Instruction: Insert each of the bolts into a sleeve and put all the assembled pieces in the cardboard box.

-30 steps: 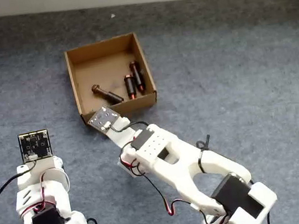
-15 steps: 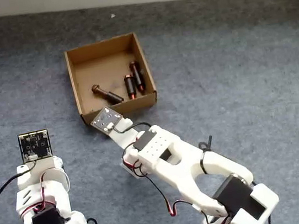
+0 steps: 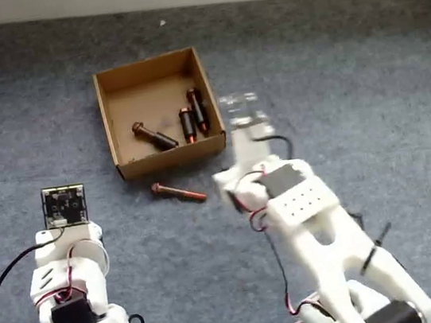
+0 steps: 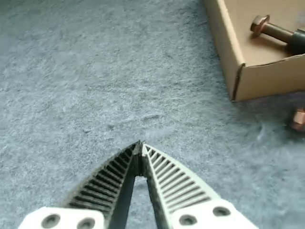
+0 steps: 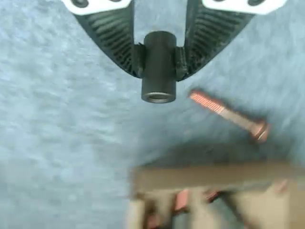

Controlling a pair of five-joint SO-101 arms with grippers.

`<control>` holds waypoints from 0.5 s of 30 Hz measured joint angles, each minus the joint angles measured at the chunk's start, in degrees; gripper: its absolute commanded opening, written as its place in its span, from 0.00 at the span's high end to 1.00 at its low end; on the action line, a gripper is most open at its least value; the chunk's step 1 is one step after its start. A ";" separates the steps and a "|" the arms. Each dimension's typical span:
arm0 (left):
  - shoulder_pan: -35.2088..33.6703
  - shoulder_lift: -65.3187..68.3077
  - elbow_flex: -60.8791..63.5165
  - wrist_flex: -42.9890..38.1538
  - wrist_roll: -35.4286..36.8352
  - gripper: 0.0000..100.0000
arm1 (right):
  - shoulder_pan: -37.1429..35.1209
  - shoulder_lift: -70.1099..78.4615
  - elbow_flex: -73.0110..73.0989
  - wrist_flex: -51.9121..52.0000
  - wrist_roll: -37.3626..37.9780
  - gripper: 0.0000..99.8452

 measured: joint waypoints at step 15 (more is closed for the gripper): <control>13.71 2.81 -21.80 16.35 0.00 0.87 | 22.07 -2.20 21.71 -37.45 -16.18 0.99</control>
